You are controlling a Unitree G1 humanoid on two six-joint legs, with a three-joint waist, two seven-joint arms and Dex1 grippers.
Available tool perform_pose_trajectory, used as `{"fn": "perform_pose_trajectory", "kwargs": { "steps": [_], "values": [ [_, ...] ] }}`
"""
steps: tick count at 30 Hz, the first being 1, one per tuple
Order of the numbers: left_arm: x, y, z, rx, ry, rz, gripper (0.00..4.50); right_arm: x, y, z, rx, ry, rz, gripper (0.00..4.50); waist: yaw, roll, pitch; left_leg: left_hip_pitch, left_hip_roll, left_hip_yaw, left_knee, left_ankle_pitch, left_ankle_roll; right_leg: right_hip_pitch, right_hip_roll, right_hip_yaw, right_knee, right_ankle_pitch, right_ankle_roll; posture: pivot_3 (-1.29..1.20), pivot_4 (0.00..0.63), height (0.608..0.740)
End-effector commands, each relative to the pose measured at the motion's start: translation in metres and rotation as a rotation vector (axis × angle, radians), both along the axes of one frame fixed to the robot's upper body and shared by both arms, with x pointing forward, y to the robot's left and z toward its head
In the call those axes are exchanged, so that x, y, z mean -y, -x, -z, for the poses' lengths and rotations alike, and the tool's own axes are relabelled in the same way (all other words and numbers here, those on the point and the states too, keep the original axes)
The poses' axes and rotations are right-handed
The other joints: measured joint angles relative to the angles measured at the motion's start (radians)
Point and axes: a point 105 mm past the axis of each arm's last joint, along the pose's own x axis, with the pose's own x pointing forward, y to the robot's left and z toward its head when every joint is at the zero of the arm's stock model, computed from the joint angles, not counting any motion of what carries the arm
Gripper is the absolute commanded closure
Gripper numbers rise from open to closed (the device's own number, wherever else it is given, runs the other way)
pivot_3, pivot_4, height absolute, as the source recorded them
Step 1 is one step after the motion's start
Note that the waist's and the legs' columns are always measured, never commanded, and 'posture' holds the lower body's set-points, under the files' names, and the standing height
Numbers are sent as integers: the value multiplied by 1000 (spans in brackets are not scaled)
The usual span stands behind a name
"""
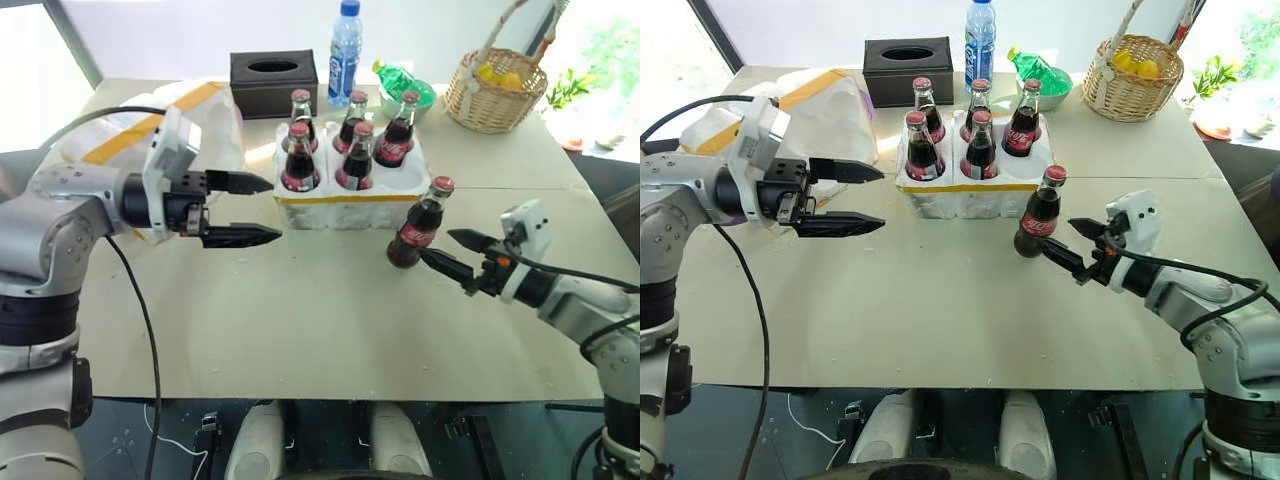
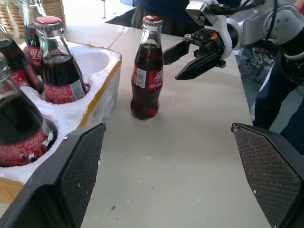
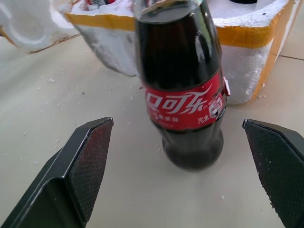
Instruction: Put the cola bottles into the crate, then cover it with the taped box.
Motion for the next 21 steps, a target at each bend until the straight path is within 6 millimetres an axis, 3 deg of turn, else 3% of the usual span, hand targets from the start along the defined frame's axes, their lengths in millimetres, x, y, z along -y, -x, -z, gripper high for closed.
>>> {"fn": "perform_pose_trajectory", "kwargs": {
  "steps": [1,7,10,12,18,21],
  "values": [
    [1,3,-9,41,14,1,48,-9,-8,-2,31,-27,-4,0,-1,0,0,0,0,0,0,0,0,0,0,0,0,0,0,0,150,740],
    [0,2,-7,50,-1,-13,48,-29,-26,10,13,-55,-29,0,-2,0,0,0,0,1,0,0,0,0,0,0,0,0,0,0,150,740],
    [0,1,-10,57,13,-24,0,-26,-35,3,38,-63,1,788,-1,1,0,0,0,0,0,0,0,0,0,0,0,0,0,0,150,740],
    [-1,0,-12,62,22,-34,0,-24,-30,-13,68,-70,-28,1614,-1,1,0,0,0,1,0,0,0,0,0,0,0,0,0,0,150,740],
    [-6,0,-11,69,32,-69,0,-27,-6,-74,189,-63,-192,1628,0,3,2,-1,0,1,-1,0,0,-1,0,0,-1,0,0,0,150,740],
    [-5,0,-11,70,41,-73,0,-30,-9,-108,253,-86,-234,1628,-8,4,2,-1,0,1,-1,0,0,-2,0,0,0,0,0,0,150,740]
  ]
}}
